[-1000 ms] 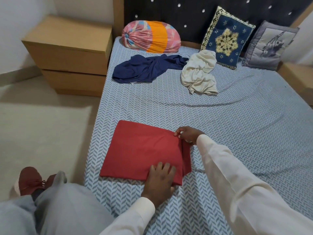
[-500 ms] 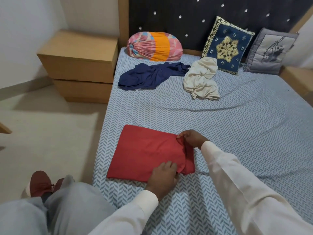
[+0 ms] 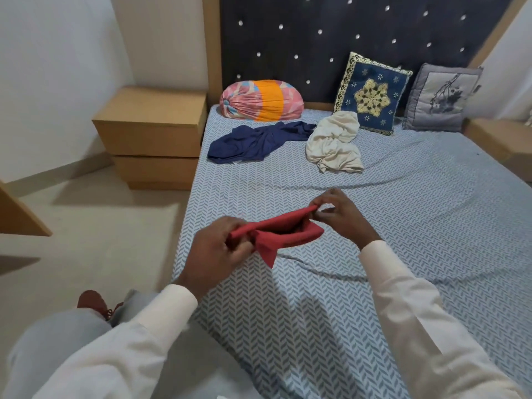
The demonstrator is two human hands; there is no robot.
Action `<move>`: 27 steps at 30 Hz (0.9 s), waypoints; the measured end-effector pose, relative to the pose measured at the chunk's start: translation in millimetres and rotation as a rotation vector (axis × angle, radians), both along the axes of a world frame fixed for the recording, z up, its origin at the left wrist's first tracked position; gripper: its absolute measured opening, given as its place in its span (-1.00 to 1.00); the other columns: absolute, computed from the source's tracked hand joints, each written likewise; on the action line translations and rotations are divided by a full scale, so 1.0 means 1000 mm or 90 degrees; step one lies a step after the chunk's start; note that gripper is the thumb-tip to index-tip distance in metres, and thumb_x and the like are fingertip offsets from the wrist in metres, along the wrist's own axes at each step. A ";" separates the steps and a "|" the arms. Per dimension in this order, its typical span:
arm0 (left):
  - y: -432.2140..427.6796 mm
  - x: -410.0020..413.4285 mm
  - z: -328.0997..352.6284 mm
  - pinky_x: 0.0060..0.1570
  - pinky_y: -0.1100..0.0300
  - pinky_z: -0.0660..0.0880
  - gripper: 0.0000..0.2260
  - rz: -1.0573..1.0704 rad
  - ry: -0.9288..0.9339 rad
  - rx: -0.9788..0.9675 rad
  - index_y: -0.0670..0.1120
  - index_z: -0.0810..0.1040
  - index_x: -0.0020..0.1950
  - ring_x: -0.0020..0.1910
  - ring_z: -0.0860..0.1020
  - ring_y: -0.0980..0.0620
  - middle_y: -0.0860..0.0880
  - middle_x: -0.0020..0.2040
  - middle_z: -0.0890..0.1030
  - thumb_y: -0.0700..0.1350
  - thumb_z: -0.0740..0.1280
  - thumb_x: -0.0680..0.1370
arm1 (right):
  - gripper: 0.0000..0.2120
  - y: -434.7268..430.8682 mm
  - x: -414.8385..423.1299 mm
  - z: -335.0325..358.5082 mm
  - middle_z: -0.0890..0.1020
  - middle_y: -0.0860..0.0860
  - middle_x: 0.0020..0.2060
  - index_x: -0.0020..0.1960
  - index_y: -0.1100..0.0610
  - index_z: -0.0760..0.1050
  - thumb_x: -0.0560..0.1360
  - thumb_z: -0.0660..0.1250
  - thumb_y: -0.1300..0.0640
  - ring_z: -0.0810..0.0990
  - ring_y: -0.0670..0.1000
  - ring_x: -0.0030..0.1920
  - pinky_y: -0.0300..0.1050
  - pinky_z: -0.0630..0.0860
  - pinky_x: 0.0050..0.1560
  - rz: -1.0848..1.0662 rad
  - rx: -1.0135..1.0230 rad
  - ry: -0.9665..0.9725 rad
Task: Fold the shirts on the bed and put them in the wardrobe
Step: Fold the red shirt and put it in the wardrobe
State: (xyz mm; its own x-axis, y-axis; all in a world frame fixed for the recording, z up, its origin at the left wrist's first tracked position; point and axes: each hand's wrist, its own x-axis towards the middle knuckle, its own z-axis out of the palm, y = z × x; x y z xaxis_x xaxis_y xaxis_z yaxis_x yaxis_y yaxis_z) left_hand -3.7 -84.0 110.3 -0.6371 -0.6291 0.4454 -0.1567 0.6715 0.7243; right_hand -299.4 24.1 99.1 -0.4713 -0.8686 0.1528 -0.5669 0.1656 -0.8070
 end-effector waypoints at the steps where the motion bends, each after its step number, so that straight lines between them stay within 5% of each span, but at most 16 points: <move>1: 0.001 0.006 0.010 -0.22 0.25 0.47 -0.78 -0.001 0.019 0.010 0.04 0.62 -0.06 -0.26 0.54 0.17 0.13 -0.22 0.60 -0.01 0.32 0.33 | -0.74 0.008 0.008 0.011 0.53 0.02 0.00 -0.10 0.03 0.61 0.39 0.50 0.36 0.57 -0.05 0.01 -0.10 0.56 0.09 0.010 -0.034 -0.013; 5: -0.001 0.024 0.036 -0.36 0.25 0.37 -0.82 -0.054 0.094 0.100 -0.04 0.62 -0.14 -0.38 0.44 0.18 0.07 -0.35 0.54 -0.07 0.29 0.33 | -0.77 0.048 0.039 0.053 0.62 0.03 -0.19 -0.10 0.13 0.52 0.44 0.35 0.45 0.58 -0.03 -0.16 -0.18 0.51 -0.11 0.083 -0.120 -0.159; 9: -0.007 0.024 0.041 -0.17 0.16 0.49 -0.82 -0.098 0.126 0.321 -0.04 0.71 -0.09 -0.18 0.54 0.09 -0.02 -0.21 0.64 -0.10 0.33 0.41 | -0.80 0.061 0.055 0.065 0.52 0.02 -0.38 -0.12 0.20 0.46 0.48 0.31 0.48 0.46 -0.07 -0.40 -0.24 0.43 -0.40 0.072 -0.163 -0.247; 13: -0.027 -0.009 0.031 -0.34 0.28 0.49 -0.86 0.006 0.118 0.531 -0.01 0.66 -0.12 -0.31 0.56 0.16 0.06 -0.26 0.65 -0.13 0.30 0.47 | -0.88 0.030 0.043 0.035 0.55 0.06 -0.31 -0.06 0.09 0.52 0.49 0.36 0.29 0.47 -0.03 -0.37 -0.17 0.45 -0.36 -0.055 -0.103 -0.299; 16: -0.071 -0.029 -0.044 -0.38 0.28 0.40 -0.80 0.117 -0.026 0.646 -0.09 0.50 -0.16 -0.48 0.48 0.14 -0.02 -0.35 0.52 -0.06 0.12 0.52 | -0.64 0.006 0.038 -0.020 0.58 0.08 -0.12 0.24 0.09 0.37 0.52 0.40 0.07 0.53 -0.02 -0.28 -0.13 0.51 -0.33 -0.231 0.011 -0.397; 19: -0.073 -0.019 -0.134 0.11 -0.11 0.55 -0.38 0.208 -0.335 0.600 -0.17 0.40 0.30 0.10 0.62 -0.18 -0.29 0.15 0.57 0.24 0.20 0.43 | -0.50 0.022 0.053 -0.090 0.50 0.09 -0.26 0.23 0.18 0.31 0.50 0.42 -0.09 0.46 -0.03 -0.42 -0.22 0.43 -0.49 -0.259 0.251 -0.431; 21: -0.037 -0.004 -0.139 0.21 -0.03 0.49 -0.34 0.201 -0.479 0.504 -0.25 0.39 0.36 0.26 0.52 -0.25 -0.33 0.28 0.50 0.23 0.29 0.48 | -0.46 0.045 0.070 -0.126 0.54 0.09 -0.33 0.08 0.22 0.41 0.37 0.50 -0.15 0.48 -0.01 -0.44 -0.19 0.44 -0.48 -0.249 0.339 -0.376; 27: 0.019 0.026 -0.133 0.09 0.13 0.55 -0.24 0.062 -0.675 0.389 -0.07 0.58 0.24 0.11 0.61 -0.08 -0.11 0.18 0.64 0.37 0.36 0.19 | -0.47 0.073 0.095 -0.138 0.70 0.13 -0.17 0.03 0.18 0.57 0.21 0.61 -0.09 0.64 0.06 -0.21 -0.05 0.57 -0.19 -0.186 0.435 -0.429</move>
State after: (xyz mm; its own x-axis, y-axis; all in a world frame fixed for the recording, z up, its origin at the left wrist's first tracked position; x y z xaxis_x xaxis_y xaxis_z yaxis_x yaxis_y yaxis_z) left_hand 22.6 -65.3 -23.1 -0.4429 -0.6183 -0.6493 -0.8903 0.2179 0.3998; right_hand -204.4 97.1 -38.5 -0.4848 -0.5058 -0.7136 0.1108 0.7738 -0.6237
